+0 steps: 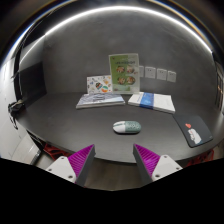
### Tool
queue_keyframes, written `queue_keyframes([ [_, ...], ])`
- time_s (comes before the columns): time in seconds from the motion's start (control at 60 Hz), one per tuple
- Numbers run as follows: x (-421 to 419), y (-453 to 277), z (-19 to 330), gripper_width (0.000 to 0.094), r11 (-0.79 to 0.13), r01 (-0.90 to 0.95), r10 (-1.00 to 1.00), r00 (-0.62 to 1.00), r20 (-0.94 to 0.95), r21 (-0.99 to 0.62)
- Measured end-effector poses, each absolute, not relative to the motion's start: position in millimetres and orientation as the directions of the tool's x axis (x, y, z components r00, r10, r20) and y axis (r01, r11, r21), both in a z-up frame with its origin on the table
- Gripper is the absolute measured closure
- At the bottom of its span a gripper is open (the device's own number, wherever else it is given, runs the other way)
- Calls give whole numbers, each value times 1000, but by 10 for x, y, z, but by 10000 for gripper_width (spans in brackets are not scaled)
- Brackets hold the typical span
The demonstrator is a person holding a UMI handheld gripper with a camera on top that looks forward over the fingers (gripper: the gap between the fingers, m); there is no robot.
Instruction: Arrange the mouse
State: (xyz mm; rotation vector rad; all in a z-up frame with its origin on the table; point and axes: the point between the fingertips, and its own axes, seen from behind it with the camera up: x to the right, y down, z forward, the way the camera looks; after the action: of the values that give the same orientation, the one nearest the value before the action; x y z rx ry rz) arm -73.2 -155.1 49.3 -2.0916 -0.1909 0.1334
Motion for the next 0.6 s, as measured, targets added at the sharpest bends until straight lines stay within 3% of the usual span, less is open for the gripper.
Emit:
queue_keyframes([
  [0.183, -225, -1640, 362, 78, -483, 195, 242, 967, 83, -854],
  [0.6, 119, -940, -21, 97, -482, 203, 239, 966, 95, -852],
])
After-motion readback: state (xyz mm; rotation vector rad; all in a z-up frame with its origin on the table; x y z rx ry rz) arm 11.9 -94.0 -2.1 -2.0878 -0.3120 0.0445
